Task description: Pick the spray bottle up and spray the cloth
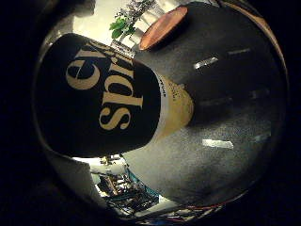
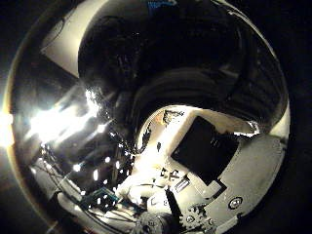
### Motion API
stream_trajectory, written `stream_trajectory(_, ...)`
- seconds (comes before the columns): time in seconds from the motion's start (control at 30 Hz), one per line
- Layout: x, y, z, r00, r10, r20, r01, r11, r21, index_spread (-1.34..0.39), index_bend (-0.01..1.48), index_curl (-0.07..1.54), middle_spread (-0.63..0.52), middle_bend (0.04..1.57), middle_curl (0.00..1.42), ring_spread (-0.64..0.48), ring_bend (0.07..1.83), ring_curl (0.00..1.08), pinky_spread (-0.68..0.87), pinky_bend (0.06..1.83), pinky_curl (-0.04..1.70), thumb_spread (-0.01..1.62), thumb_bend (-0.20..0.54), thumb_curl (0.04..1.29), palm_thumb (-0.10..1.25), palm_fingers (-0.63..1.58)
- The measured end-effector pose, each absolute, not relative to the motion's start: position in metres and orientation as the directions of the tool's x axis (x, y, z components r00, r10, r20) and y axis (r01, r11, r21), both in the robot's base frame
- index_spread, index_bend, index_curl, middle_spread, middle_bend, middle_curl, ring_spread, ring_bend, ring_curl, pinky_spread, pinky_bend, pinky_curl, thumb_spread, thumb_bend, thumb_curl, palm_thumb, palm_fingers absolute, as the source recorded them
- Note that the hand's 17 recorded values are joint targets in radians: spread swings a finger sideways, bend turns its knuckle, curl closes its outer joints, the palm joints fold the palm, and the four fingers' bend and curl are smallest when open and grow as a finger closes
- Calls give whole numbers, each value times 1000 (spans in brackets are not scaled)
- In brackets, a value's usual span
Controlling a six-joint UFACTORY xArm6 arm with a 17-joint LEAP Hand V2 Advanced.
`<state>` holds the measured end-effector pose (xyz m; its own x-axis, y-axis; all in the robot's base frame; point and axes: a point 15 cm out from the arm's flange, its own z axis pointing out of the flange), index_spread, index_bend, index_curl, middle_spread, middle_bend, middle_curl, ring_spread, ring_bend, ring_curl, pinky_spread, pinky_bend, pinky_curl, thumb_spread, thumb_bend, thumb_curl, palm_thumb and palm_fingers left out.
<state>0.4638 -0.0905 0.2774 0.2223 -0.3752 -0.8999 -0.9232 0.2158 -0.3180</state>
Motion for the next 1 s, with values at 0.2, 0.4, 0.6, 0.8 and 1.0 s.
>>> stream_trajectory(0.2,464,-90,278,226,-375,-899,-922,216,-321,-463,599,950,-240,1010,849,-229,1250,598,-353,1176,590,1194,-15,340,777,1135)
stream_trajectory(0.4,470,-90,294,243,-364,-899,-908,240,-343,-446,725,1011,-237,1081,894,-233,1319,641,-285,1251,690,1181,-16,349,791,1104)
stream_trajectory(0.6,466,-82,307,262,-323,-909,-912,225,-343,-413,829,1017,-232,1113,929,-228,1352,673,-248,1273,777,1178,-14,360,802,1089)
stream_trajectory(0.8,463,-74,333,277,-336,-900,-905,225,-362,-373,887,996,-225,1140,943,-227,1365,691,-228,1246,856,1183,-11,383,827,1084)
stream_trajectory(1.0,459,-40,366,272,-342,-899,-916,194,-351,-342,930,964,-214,1162,935,-223,1366,696,-220,1217,919,1181,-12,417,866,1110)
